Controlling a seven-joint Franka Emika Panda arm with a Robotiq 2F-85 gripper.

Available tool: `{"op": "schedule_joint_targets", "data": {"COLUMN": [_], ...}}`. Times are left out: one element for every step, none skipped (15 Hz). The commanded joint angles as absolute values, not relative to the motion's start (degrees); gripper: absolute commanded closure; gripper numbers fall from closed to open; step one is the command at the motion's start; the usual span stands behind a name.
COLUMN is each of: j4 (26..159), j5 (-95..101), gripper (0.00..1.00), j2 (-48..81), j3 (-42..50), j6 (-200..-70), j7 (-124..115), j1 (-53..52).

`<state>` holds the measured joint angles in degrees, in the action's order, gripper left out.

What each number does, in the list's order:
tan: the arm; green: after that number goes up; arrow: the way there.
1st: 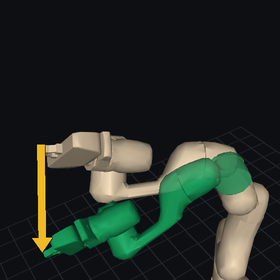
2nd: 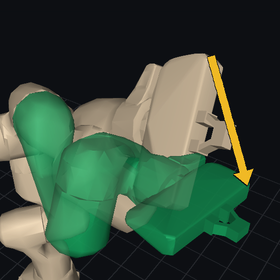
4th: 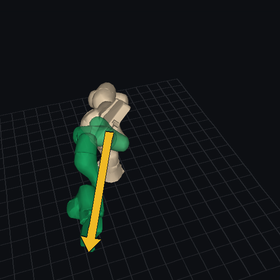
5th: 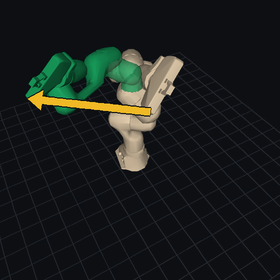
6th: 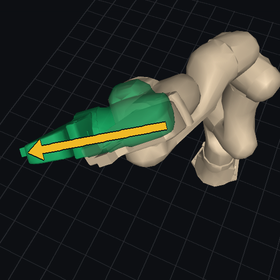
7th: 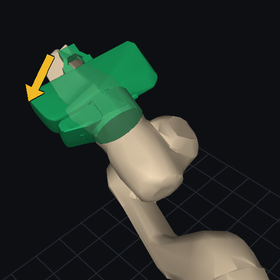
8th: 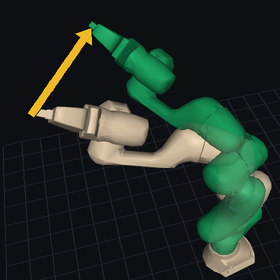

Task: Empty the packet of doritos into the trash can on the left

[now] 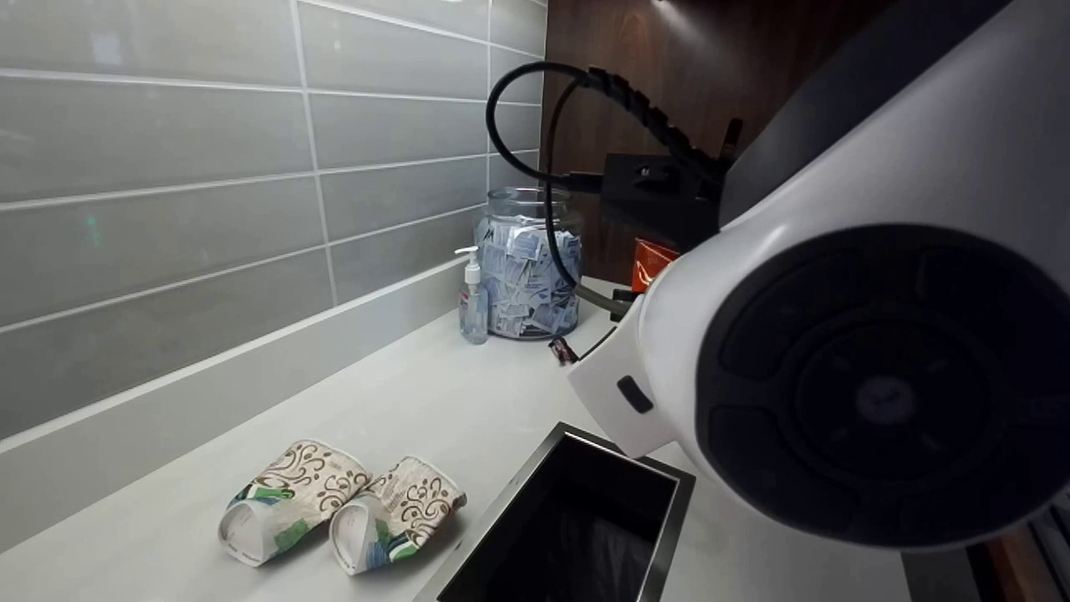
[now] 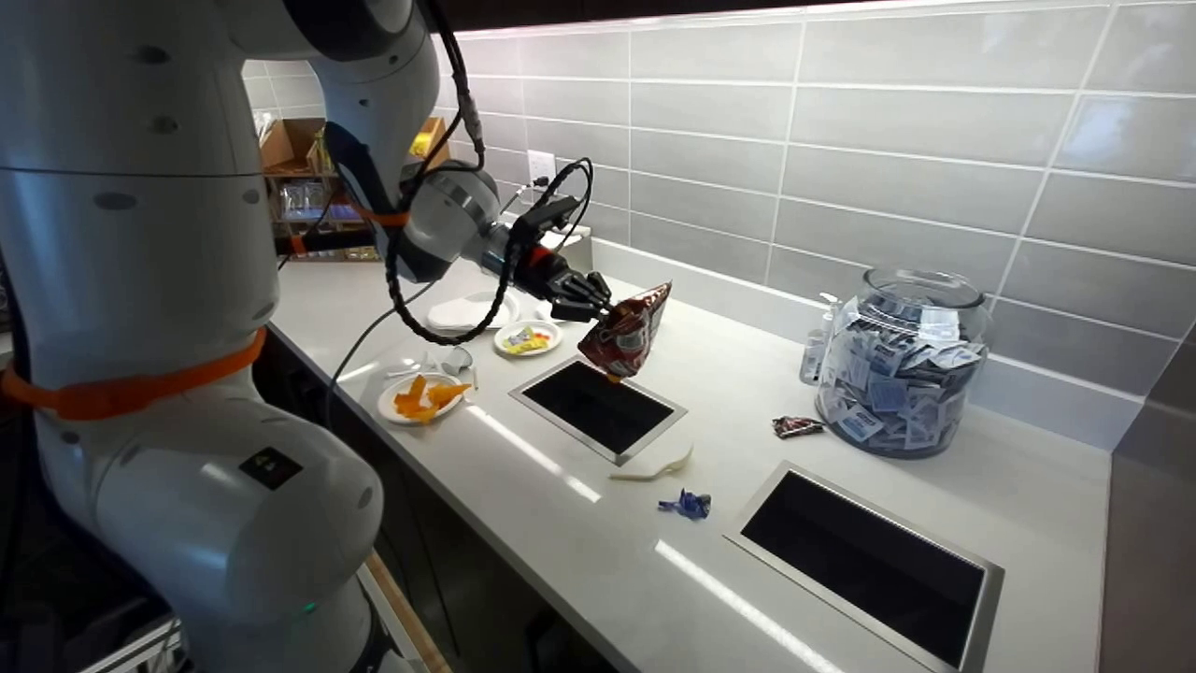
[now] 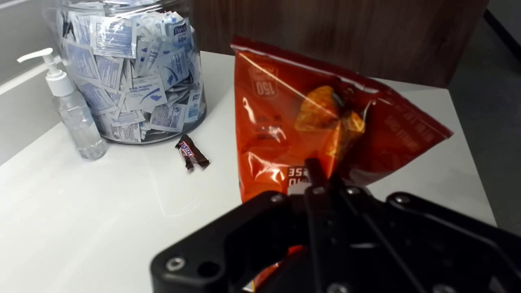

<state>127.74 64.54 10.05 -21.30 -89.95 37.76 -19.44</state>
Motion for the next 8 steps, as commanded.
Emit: {"op": "schedule_joint_targets", "data": {"j4": [129.3,128.0,129.1,129.1,128.7,129.1,129.2,129.5], "j5": [65.5,65.3,65.6,65.6,65.5,65.3,65.1,64.8], "gripper": [1.0,1.0,1.0,1.0,1.0,1.0,1.0,1.0], "j2": [8.4,10.1,8.7,8.7,9.4,8.9,8.7,8.2], "j3": [-21.6,-21.4,-21.6,-21.6,-21.6,-21.6,-21.5,-21.5], "j6": [-93.9,-88.1,-93.1,-93.1,-90.9,-92.6,-93.0,-94.0], "j7": [38.0,39.2,38.8,38.8,39.4,39.3,39.2,38.8], "j1": [-19.2,-20.2,-19.5,-19.6,-19.9,-19.6,-19.5,-19.2]}}
